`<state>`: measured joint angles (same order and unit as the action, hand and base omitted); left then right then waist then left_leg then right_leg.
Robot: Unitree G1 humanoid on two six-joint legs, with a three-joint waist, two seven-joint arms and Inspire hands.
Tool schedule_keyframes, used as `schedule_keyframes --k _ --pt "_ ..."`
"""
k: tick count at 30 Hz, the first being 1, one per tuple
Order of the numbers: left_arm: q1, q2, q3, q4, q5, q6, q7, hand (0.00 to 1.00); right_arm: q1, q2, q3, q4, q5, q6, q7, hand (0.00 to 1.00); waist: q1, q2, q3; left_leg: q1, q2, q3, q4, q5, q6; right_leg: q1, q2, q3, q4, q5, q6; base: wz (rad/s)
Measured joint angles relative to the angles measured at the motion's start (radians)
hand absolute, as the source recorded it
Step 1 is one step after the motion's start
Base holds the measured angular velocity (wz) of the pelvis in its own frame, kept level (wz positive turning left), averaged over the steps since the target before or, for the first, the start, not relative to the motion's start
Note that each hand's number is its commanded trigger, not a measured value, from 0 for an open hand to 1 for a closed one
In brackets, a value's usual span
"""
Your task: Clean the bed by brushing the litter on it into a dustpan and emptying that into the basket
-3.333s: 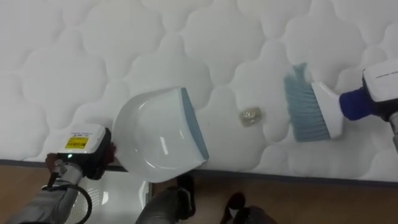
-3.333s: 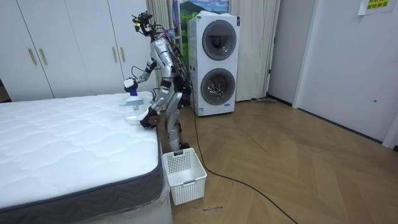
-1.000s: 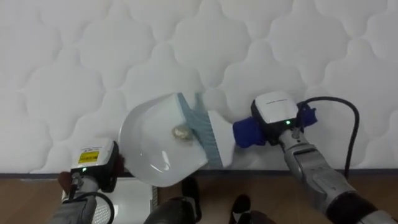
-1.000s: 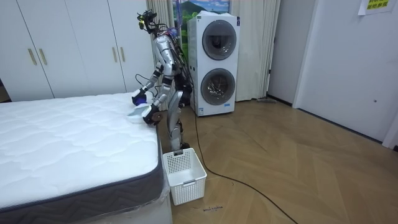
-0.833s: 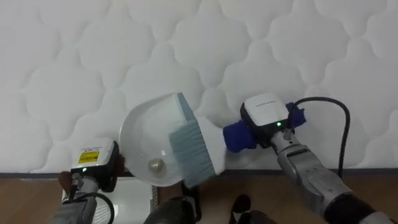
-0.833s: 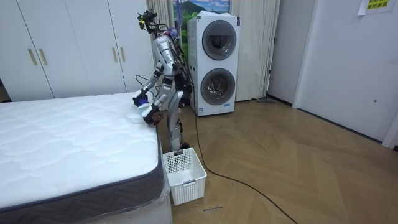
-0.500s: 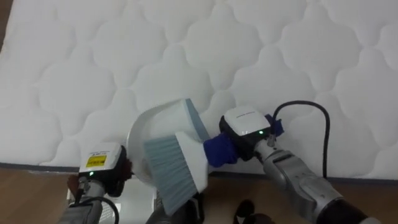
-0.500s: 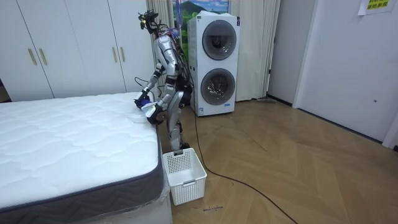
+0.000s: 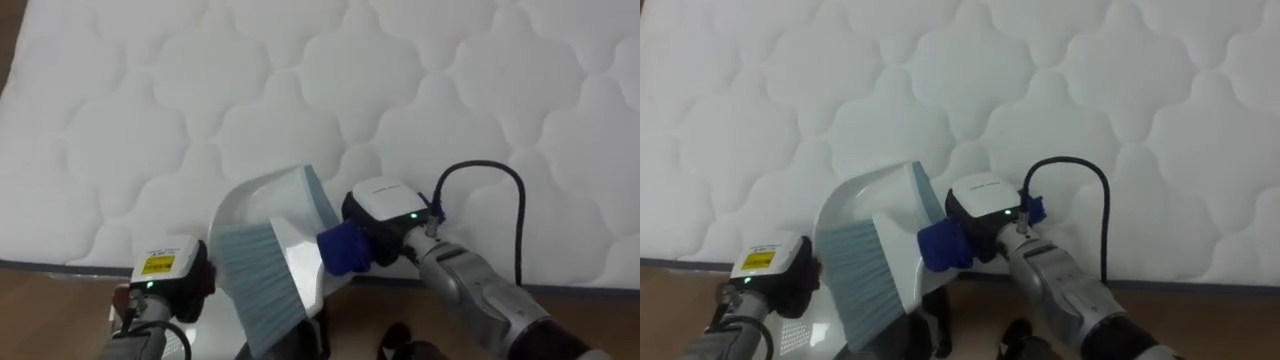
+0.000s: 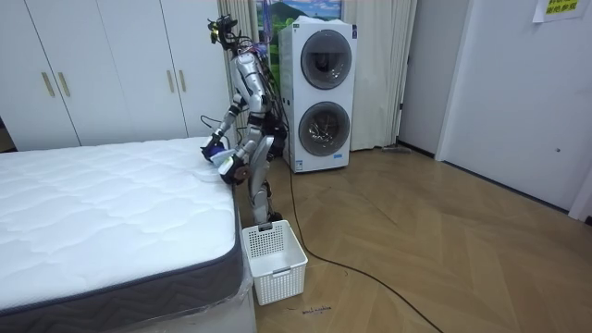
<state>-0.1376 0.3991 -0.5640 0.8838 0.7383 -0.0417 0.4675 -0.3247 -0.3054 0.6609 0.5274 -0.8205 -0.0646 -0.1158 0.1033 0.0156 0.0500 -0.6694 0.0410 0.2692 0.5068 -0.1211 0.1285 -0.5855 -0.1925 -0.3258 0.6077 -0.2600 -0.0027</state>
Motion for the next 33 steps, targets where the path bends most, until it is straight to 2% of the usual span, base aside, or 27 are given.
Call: schedule_keyframes --k 6,10,13,15,17,18,19,22,24,26,27,28,30,31,33 --pt "0.012 0.000 0.002 0.002 0.000 -0.002 0.009 1.00 0.025 -0.001 -0.029 0.022 0.001 -0.016 -0.055 1.00 -0.005 0.000 -0.0002 0.006 0.000 0.004 -0.003 0.000 0.000 0.000 0.002 0.010 0.000 0.000 0.001 -0.02" --pt "0.012 0.000 0.003 0.008 -0.001 -0.003 0.027 1.00 0.028 -0.005 -0.041 0.047 0.063 -0.025 -0.082 1.00 -0.016 0.000 -0.0003 0.008 -0.001 0.004 -0.003 0.000 0.000 0.003 -0.002 0.010 0.001 0.000 0.001 0.01" --pt "0.012 0.000 0.004 0.008 -0.003 -0.011 0.033 1.00 0.035 -0.007 -0.070 0.062 0.160 -0.033 -0.123 1.00 -0.022 0.000 -0.0004 0.017 -0.001 0.002 -0.002 0.000 0.001 0.016 -0.008 0.002 0.002 0.000 0.001 0.04" --pt "0.012 -0.001 0.008 0.008 -0.003 -0.026 0.044 1.00 0.035 -0.003 -0.108 0.075 0.235 -0.056 -0.169 1.00 -0.028 0.000 -0.0004 0.025 -0.001 0.002 -0.003 0.000 0.001 0.023 -0.010 0.000 0.001 0.000 0.001 0.00" --pt "0.014 -0.011 0.015 0.007 -0.003 -0.035 0.050 1.00 0.042 0.003 -0.151 0.092 0.290 -0.076 -0.194 1.00 -0.030 -0.001 -0.0003 0.038 -0.002 0.004 -0.003 -0.002 0.003 0.038 -0.011 0.001 0.000 -0.001 0.003 0.00" --pt "0.014 -0.026 0.037 0.007 0.001 -0.045 0.052 1.00 0.051 0.002 -0.185 0.092 0.317 -0.085 -0.206 1.00 -0.030 -0.001 -0.0002 0.044 -0.003 0.004 -0.005 -0.003 0.003 0.043 -0.009 0.006 -0.002 -0.003 0.006 0.00" --pt "0.014 -0.041 0.060 0.006 0.011 -0.053 0.057 1.00 0.058 0.001 -0.218 0.092 0.350 -0.091 -0.215 0.95 -0.033 -0.002 -0.0007 0.049 -0.003 0.004 -0.009 -0.003 0.004 0.047 -0.008 0.008 -0.003 -0.003 0.007 0.00" --pt "0.018 -0.049 0.090 -0.014 0.020 -0.077 0.091 1.00 0.070 0.002 -0.285 0.092 0.442 -0.111 -0.253 0.88 -0.049 -0.003 -0.0014 0.058 -0.004 0.006 -0.011 -0.003 0.005 0.055 -0.009 0.010 -0.003 -0.002 0.009 0.00" --pt "0.023 -0.055 0.101 -0.036 0.021 -0.082 0.092 1.00 0.090 0.004 -0.328 0.092 0.486 -0.119 -0.280 0.78 -0.063 -0.004 -0.0017 0.076 -0.005 0.009 -0.013 -0.005 0.007 0.071 -0.012 0.010 -0.003 -0.003 0.010 0.00" --pt "0.027 -0.062 0.123 -0.045 0.025 -0.096 0.092 1.00 0.101 0.007 -0.364 0.092 0.502 -0.124 -0.302 0.59 -0.073 -0.008 -0.0030 0.097 -0.008 0.015 -0.021 -0.006 0.006 0.086 -0.013 0.019 -0.004 -0.006 0.014 -0.05" --pt "0.030 -0.067 0.139 -0.058 0.033 -0.102 0.092 1.00 0.107 0.008 -0.393 0.093 0.522 -0.138 -0.316 0.57 -0.080 -0.008 -0.0031 0.110 -0.012 0.015 -0.026 -0.006 0.006 0.099 -0.015 0.018 -0.007 -0.006 0.015 -0.03" --pt "0.031 -0.067 0.147 -0.072 0.032 -0.115 0.093 1.00 0.111 0.007 -0.415 0.094 0.583 -0.152 -0.329 0.47 -0.087 -0.011 -0.0035 0.124 -0.016 0.013 -0.036 -0.004 0.005 0.110 -0.017 0.019 -0.010 -0.007 0.018 0.00" --pt "0.036 -0.067 0.156 -0.079 0.030 -0.138 0.093 1.00 0.114 0.008 -0.423 0.096 0.683 -0.157 -0.351 0.04 -0.098 -0.019 -0.0087 0.155 -0.019 0.014 -0.055 -0.003 0.003 0.138 -0.015 0.019 -0.028 -0.006 0.021 -0.02" --pt "0.043 -0.068 0.161 -0.081 0.030 -0.148 0.093 1.00 0.124 0.008 -0.431 0.095 0.736 -0.168 -0.360 0.00 -0.102 -0.026 -0.0137 0.176 -0.019 0.016 -0.064 -0.002 0.001 0.162 -0.012 0.017 -0.043 -0.004 0.023 -0.04" --pt "0.049 -0.068 0.166 -0.083 0.031 -0.161 0.093 1.00 0.145 0.007 -0.454 0.095 0.796 -0.187 -0.372 0.00 -0.105 -0.035 -0.0194 0.203 -0.018 0.013 -0.071 -0.004 -0.002 0.198 -0.003 0.015 -0.068 -0.001 0.027 0.04"
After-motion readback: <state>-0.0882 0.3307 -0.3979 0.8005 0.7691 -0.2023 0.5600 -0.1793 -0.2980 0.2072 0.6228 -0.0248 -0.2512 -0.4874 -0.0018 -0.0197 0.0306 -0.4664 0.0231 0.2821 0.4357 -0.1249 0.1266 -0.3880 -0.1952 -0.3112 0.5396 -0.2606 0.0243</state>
